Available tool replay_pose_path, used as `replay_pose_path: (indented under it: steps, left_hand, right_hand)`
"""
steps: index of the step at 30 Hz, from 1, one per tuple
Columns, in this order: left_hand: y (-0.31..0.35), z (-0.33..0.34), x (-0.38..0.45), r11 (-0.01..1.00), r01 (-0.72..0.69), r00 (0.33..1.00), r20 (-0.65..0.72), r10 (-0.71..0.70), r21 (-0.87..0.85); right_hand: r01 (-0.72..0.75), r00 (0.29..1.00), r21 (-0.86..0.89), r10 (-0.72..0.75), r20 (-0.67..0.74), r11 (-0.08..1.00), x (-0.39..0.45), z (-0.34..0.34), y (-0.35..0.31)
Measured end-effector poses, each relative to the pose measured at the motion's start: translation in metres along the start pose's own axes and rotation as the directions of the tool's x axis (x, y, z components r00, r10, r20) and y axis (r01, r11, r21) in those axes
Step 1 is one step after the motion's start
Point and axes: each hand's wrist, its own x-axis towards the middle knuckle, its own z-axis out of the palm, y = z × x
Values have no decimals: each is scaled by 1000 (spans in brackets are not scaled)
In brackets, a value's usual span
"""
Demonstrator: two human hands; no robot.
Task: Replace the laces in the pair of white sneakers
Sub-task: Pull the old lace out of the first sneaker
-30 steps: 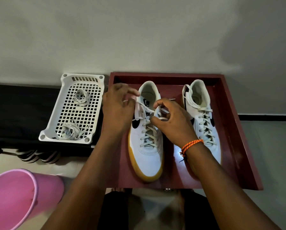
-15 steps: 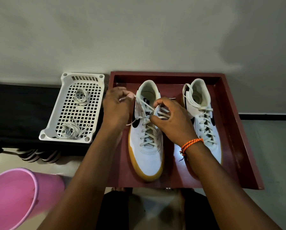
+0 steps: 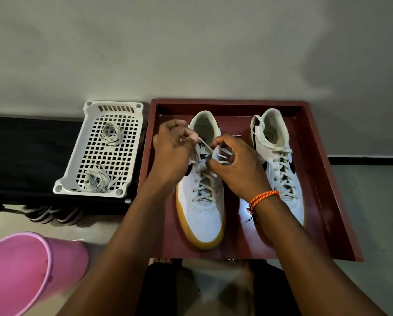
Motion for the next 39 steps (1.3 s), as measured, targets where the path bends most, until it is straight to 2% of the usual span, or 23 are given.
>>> replay_pose_path:
  steps: [3, 5, 8, 12, 14, 16, 18, 20, 24, 27, 30, 35, 39]
  left_hand:
    - [13, -2, -5, 936, 138, 988, 106, -109, -323]
    - [21, 1, -9, 885, 190, 975, 187, -120, -425]
    - [19, 10, -9, 921, 217, 970, 180, -165, -325]
    - [7, 4, 1, 938, 229, 973, 52, -223, -262]
    - [-2, -7, 7, 976, 172, 981, -65, -182, -132]
    - [-10, -15, 8, 988, 84, 993, -95, -72, 129]
    - [-18, -19, 9, 937, 3, 999, -42, 13, 349]
    - [-15, -16, 5, 858, -43, 995, -53, 82, 512]
    - [-10, -7, -3, 742, -77, 988, -48, 146, 665]
    - [-9, -9, -2, 777, -120, 990, 15, 141, 618]
    - [-4, -13, 3, 810, -89, 996, 51, 72, 579]
    - [-9, -18, 6, 847, -116, 992, 104, 72, 519]
    - [-8, -23, 8, 955, 42, 991, 111, -78, 293]
  right_hand:
    - [-5, 1000, 10, 5, 7, 1000, 1, 1, 0]
    - [3, 1000, -6, -3, 3, 1000, 1, 1, 0]
    - [6, 1000, 8, -6, 9, 1000, 1, 1, 1]
    - [8, 1000, 15, -8, -2, 1000, 0, 1, 0]
    - [12, 1000, 8, -12, -8, 1000, -1, 1, 0]
    - [17, 1000, -6, -17, 1, 1000, -1, 1, 0]
    - [25, 999, -6, -25, 26, 1000, -1, 2, 1]
    - [41, 998, -6, -41, 37, 999, -2, 2, 1]
    - [64, 998, -37, -64, 3, 997, -3, 2, 1]
    - [51, 999, -30, -51, -7, 998, -3, 1, -1]
    - [45, 998, -3, -45, 33, 999, -1, -1, -1]
    - [60, 996, 25, -62, 59, 998, 2, -3, 4]
    - [91, 996, 16, -91, 3, 996, -1, 6, 1]
